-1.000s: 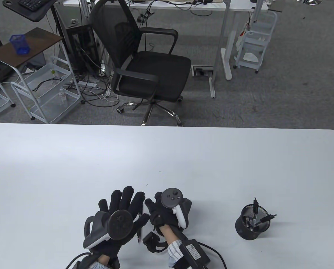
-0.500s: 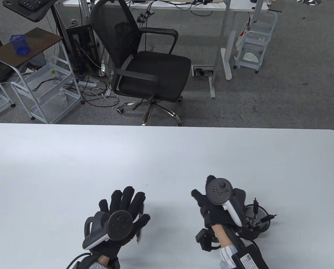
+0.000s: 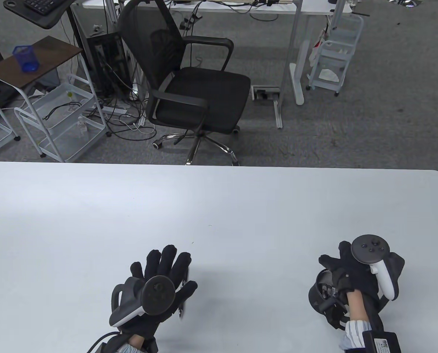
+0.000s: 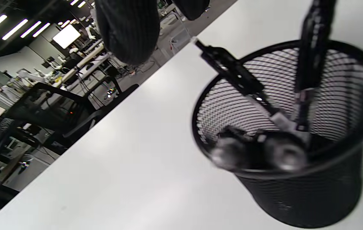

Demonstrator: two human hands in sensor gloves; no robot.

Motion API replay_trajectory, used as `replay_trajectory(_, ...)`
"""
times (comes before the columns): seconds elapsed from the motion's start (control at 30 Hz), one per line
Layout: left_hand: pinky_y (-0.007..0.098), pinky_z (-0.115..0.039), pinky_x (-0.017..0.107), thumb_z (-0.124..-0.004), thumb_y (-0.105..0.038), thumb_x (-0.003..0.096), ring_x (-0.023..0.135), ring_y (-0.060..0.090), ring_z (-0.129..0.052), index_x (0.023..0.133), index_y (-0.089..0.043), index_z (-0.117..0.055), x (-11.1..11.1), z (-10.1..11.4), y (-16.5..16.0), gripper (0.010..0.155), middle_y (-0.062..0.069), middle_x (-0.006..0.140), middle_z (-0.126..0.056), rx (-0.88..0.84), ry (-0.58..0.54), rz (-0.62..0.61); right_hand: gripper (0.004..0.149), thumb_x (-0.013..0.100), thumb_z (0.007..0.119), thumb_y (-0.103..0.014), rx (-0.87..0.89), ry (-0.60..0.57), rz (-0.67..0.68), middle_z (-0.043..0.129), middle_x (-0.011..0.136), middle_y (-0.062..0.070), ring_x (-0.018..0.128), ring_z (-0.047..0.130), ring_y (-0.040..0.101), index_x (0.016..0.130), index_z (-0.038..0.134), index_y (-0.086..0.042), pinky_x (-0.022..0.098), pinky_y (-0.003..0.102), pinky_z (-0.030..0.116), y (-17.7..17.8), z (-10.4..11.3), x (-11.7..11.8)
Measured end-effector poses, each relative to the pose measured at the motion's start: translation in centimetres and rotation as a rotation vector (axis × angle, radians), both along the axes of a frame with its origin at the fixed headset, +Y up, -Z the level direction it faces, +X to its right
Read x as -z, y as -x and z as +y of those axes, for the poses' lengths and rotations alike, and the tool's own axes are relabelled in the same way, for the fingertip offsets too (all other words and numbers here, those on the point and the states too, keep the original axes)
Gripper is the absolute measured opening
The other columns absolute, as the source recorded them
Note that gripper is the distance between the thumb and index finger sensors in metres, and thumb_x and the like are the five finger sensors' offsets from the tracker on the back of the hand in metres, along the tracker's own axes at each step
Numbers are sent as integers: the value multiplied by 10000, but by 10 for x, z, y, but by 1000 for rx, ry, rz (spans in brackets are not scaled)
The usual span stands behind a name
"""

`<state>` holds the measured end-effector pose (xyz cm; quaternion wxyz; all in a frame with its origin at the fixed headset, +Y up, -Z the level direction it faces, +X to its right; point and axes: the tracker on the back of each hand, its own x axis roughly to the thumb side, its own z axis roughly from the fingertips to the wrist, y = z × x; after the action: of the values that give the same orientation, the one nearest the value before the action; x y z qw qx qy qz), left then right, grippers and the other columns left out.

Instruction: Press to open click pens

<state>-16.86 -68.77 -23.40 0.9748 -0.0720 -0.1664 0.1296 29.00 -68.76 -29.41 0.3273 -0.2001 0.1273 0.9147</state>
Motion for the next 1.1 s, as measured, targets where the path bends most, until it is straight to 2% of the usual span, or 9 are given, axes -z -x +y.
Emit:
replay_trajectory(0.4, 832, -233, 713, -445, -608, 700, 1149, 612, -258, 1277, -250, -279, 0, -1, -2, 699, 221, 1310, -188, 10, 8, -3, 633, 577, 861, -233, 55, 18, -12, 218, 1199, 336, 1039, 151, 582, 1117, 638, 12, 684, 764, 146, -15, -22, -1)
replay_trajectory(0.67, 833, -234, 712, -446, -608, 700, 1147, 615, -258, 1277, -250, -281, 1, -1, -3, 699, 221, 1311, -188, 8, 9, -3, 485, 580, 855, -198, 20, 9, -17, 270, 1206, 320, 1046, 167, 572, 1015, 780, 2, 675, 776, 154, -13, -23, -1)
replay_trajectory(1.1, 833, -232, 712, -444, -610, 700, 1148, 615, -258, 1277, -251, -278, 1, 0, -2, 699, 222, 1310, -187, 6, 10, 1, 413, 584, 843, -168, -47, -25, -48, 356, 1200, 310, 1055, 221, 568, 942, 839, 37, 660, 805, 195, -9, -17, -1)
